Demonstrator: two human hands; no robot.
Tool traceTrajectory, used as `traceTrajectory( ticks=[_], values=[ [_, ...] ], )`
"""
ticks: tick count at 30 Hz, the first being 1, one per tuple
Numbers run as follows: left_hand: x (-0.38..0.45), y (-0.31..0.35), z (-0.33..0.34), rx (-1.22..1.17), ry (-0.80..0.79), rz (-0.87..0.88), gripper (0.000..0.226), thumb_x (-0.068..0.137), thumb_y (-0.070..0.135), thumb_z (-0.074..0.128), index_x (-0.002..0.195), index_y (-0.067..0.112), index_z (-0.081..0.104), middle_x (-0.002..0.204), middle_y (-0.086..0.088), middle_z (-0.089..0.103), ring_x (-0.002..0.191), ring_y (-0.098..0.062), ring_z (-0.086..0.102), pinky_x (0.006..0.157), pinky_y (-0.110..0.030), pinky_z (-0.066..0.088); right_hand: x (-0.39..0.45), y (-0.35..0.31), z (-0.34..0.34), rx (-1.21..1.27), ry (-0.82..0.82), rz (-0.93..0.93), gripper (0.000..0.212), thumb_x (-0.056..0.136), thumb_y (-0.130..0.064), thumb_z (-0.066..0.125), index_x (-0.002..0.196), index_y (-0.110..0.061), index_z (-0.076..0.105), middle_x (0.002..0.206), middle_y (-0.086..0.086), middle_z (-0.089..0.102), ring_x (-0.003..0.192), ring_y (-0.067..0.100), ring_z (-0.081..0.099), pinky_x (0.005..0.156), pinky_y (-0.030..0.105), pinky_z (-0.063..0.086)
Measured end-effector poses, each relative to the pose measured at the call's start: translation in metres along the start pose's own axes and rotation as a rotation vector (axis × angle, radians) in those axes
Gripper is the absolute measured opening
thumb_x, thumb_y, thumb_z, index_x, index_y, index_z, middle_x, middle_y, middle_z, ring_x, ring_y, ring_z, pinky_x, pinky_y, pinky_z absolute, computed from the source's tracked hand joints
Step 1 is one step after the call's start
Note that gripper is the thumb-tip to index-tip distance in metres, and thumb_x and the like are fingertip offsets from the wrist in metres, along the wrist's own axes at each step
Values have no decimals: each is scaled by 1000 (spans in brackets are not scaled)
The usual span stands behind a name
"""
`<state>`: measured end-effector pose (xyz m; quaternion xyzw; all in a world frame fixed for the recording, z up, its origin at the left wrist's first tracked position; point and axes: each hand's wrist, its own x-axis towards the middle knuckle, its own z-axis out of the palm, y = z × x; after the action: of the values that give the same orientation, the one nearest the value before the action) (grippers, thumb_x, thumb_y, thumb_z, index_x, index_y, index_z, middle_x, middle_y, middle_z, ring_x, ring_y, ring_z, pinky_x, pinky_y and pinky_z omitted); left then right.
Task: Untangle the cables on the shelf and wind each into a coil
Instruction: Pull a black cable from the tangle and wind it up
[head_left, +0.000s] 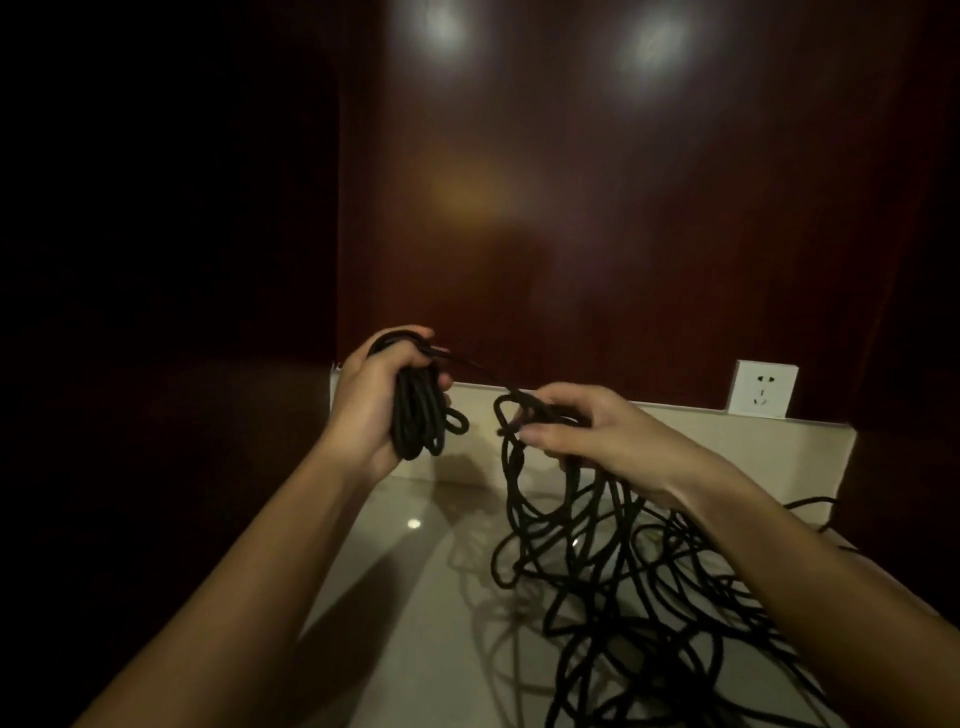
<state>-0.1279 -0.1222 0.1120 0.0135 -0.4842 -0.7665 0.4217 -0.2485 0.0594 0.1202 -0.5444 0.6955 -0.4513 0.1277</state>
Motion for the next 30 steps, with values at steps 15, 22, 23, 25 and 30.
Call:
traceTrajectory(
  ticks=[15, 22, 23, 25, 30],
  values=[
    [-58, 7, -2, -24, -104, 136, 31, 82, -12, 45, 105, 3, 61, 84, -12, 61, 64, -26, 57, 53, -30, 46, -46, 7, 9, -527, 474, -196, 26, 96, -39, 51, 84, -21, 65, 94, -9, 52, 82, 7, 55, 72, 30, 45],
    [-88, 9, -8, 572, -103, 383, 31, 73, 3, 58, 101, 13, 64, 78, -2, 69, 71, -15, 63, 67, -30, 49, -60, -6, 17, -555, 579, -211, 27, 93, -44, 47, 83, -25, 64, 92, -13, 51, 80, 4, 53, 62, 24, 39],
    [-93, 9, -7, 632, -105, 415, 31, 73, 4, 57, 100, 16, 64, 81, 0, 70, 73, -12, 64, 68, -26, 50, -62, -8, 17, -569, 580, -213, 25, 93, -42, 49, 82, -26, 64, 92, -14, 51, 80, 4, 53, 62, 23, 38],
    [-101, 11, -8, 757, -87, 481, 33, 73, 5, 56, 99, 23, 64, 88, 6, 69, 81, -10, 66, 70, -18, 49, -65, -11, 19, -607, 571, -214, 23, 94, -40, 51, 82, -25, 64, 91, -13, 50, 78, 6, 54, 63, 28, 42],
    [-115, 15, -12, 1069, -115, 560, 33, 76, 16, 56, 104, 32, 59, 91, 13, 64, 84, -9, 63, 69, -23, 50, -71, -17, 29, -800, 527, -194, 34, 93, -46, 44, 86, -19, 65, 98, -9, 49, 68, 21, 59, 63, 41, 51]
  ],
)
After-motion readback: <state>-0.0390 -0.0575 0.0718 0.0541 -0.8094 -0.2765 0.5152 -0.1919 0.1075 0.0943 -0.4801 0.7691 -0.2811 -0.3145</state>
